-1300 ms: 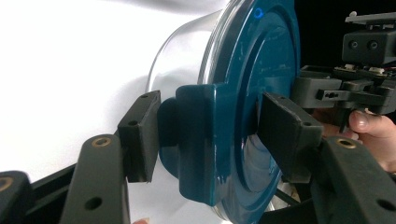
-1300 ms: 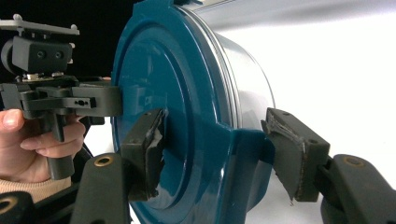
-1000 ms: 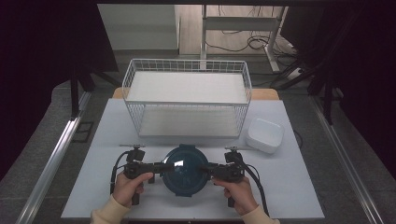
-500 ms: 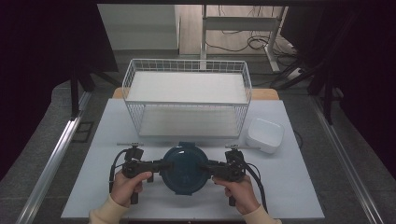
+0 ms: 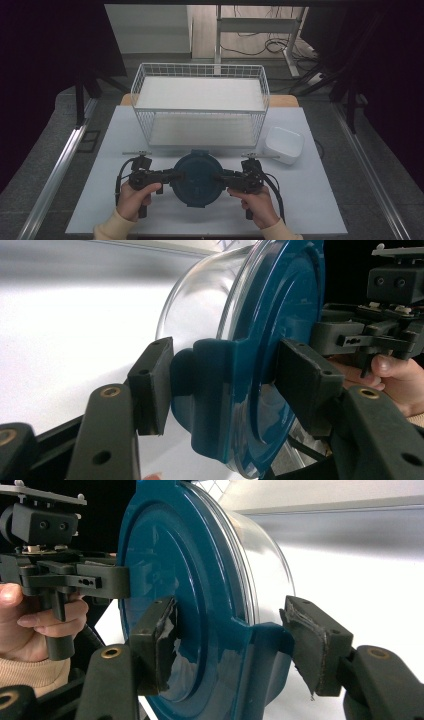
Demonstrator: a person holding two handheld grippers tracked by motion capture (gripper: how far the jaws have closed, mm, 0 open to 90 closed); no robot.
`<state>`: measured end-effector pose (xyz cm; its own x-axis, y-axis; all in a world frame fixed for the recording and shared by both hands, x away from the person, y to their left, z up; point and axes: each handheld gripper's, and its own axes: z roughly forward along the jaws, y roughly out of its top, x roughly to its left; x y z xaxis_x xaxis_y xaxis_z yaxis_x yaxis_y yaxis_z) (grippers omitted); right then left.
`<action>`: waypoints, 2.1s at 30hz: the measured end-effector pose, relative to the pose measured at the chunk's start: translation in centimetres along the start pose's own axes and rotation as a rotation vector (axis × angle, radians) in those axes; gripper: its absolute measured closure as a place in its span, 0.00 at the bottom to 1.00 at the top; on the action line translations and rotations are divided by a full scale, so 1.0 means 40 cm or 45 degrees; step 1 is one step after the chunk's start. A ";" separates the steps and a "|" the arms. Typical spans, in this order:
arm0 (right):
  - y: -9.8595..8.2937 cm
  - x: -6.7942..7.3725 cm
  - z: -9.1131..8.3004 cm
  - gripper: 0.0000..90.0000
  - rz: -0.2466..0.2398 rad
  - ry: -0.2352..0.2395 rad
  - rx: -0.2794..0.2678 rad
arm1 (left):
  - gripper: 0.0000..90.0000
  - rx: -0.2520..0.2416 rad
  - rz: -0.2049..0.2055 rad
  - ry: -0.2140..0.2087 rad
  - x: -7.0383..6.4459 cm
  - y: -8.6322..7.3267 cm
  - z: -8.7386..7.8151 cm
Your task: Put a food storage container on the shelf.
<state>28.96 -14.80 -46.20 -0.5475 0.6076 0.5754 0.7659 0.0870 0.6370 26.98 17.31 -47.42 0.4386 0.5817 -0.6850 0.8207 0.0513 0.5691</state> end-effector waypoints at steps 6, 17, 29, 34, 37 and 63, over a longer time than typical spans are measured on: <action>0.006 0.005 -0.003 0.44 -0.005 0.003 -0.005 | 0.47 -0.005 0.017 0.004 -0.010 0.007 -0.007; 0.050 0.025 -0.027 0.44 -0.056 -0.004 -0.038 | 0.47 -0.034 0.054 -0.009 -0.033 0.050 -0.020; 0.140 0.075 -0.064 0.45 -0.130 -0.021 -0.089 | 0.47 -0.077 0.097 -0.036 -0.076 0.130 -0.058; 0.172 0.093 -0.087 0.45 -0.170 -0.022 -0.125 | 0.47 -0.088 0.138 -0.037 -0.104 0.167 -0.072; 0.192 0.101 -0.097 0.45 -0.178 -0.014 -0.145 | 0.47 -0.093 0.156 -0.028 -0.120 0.190 -0.082; 0.363 0.137 -0.139 0.45 -0.243 -0.006 -0.225 | 0.47 -0.144 0.225 -0.024 -0.180 0.364 -0.120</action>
<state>35.18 -14.60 -30.94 -0.6748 0.5970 0.4338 0.5777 0.0616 0.8139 34.00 17.78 -32.04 0.5799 0.5746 -0.5775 0.6844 0.0409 0.7279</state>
